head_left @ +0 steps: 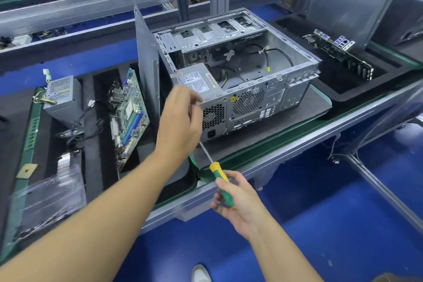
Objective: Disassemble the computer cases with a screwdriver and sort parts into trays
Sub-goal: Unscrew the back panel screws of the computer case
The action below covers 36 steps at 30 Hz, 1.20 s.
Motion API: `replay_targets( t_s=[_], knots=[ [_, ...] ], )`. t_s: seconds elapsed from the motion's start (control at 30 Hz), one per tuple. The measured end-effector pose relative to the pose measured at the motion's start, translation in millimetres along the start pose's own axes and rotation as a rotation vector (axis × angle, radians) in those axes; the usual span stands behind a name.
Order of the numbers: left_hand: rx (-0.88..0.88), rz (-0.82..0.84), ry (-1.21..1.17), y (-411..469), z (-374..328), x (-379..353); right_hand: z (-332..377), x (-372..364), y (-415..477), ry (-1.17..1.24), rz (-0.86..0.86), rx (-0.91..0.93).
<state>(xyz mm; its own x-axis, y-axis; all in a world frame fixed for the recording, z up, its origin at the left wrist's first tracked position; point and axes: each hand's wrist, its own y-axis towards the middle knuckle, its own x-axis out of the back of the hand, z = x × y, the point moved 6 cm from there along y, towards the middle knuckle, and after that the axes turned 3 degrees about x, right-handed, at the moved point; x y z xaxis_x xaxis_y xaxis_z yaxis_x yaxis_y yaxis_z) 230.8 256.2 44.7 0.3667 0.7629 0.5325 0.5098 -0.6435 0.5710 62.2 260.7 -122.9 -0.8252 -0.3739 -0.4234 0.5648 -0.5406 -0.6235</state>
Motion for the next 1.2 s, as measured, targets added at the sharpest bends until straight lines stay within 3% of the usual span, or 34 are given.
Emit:
replay_targets(
  t_s=[0.13, 0.23, 0.3, 0.37, 0.6, 0.73, 1.03, 1.2],
  knots=[
    [0.374, -0.072, -0.108, -63, 31, -1, -6, -7, -2, 0.05, -0.026, -0.066],
    [0.721, 0.052, -0.096, -84, 69, -21, -8, -9, -2, 0.107, -0.012, -0.143],
    [1.127, 0.121, -0.344, -100, 92, -41, -7, -7, -3, 0.057, 0.012, -0.141],
    [1.314, 0.089, -0.582, -106, 101, -56, -4, -7, -4, 0.008, 0.026, -0.117],
    [1.415, 0.061, -0.766, -104, 102, -72, 7, -6, -2, -0.178, -0.009, 0.001],
    [1.473, 0.014, -0.872, -103, 96, -78, 10, -7, 1, -0.132, -0.031, -0.04],
    [1.458, 0.031, -0.907, -105, 101, -85, 14, -2, 0, -0.353, -0.011, 0.099],
    [1.5, 0.023, -0.954, -104, 97, -87, 22, -5, -4, -0.369, 0.007, 0.076]
  ],
)
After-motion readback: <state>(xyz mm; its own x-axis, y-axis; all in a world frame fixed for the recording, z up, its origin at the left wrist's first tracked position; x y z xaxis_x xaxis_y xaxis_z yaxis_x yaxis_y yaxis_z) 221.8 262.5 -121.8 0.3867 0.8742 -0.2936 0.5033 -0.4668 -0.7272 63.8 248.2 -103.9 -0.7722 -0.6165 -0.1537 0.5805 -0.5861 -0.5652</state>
